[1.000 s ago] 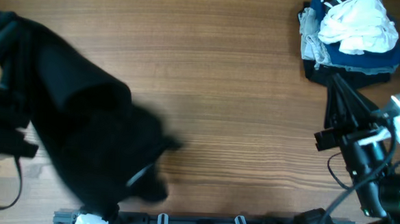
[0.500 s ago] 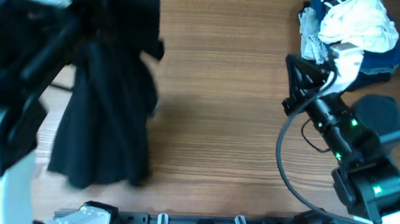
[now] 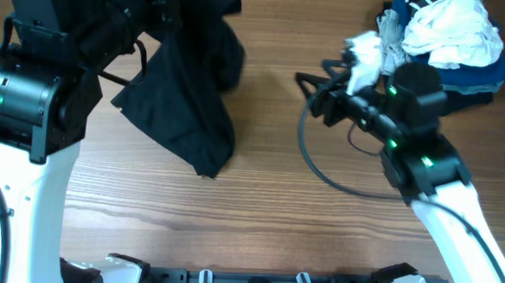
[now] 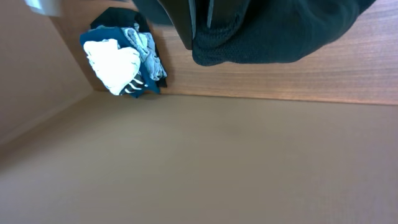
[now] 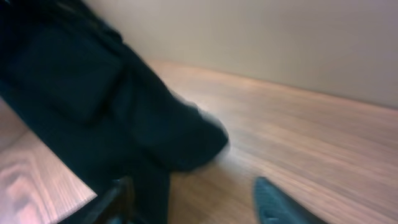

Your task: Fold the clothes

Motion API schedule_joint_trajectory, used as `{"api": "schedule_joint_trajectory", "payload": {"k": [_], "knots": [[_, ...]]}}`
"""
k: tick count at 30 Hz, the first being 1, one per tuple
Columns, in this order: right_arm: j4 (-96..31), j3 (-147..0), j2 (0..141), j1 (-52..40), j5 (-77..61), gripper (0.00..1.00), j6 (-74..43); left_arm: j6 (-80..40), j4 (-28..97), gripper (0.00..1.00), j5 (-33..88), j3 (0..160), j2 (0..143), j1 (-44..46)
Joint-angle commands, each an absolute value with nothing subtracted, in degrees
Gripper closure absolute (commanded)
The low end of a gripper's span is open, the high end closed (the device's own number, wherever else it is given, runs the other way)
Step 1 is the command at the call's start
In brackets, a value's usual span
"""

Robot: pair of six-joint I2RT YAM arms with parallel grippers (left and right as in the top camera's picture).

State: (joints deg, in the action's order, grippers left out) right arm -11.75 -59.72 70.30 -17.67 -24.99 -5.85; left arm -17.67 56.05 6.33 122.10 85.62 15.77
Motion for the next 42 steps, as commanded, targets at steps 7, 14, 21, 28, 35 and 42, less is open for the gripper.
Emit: {"api": "schedule_joint_trajectory", "payload": {"k": [7,14,21,28,35,42], "knots": [[-8.1,-60.2,86.5,-20.4,-41.2,0.23,0.1,-16.7,55.0,0.96,7.2,122.5,83.6,16.0],[-6.3,-60.2,86.5,-24.7,-40.5,0.20,0.0,-16.7,54.9,0.96,7.3,122.5,83.6,16.0],[-1.8,-60.1,87.3,-28.2,-35.7,0.19,-0.3,-16.7,55.0,0.96,10.5,122.5,83.6,16.0],[7.0,-60.1,90.9,-30.9,-32.9,0.19,-4.4,-16.8,55.0,0.96,12.2,122.5,83.6,16.0],[15.9,-60.1,95.8,-34.3,-27.9,0.16,-9.6,-16.9,55.0,0.96,12.9,122.5,83.6,16.0],[19.4,-60.1,97.5,-34.2,-21.2,0.89,-14.7,-16.7,55.0,0.96,13.0,122.5,83.6,15.9]]}}
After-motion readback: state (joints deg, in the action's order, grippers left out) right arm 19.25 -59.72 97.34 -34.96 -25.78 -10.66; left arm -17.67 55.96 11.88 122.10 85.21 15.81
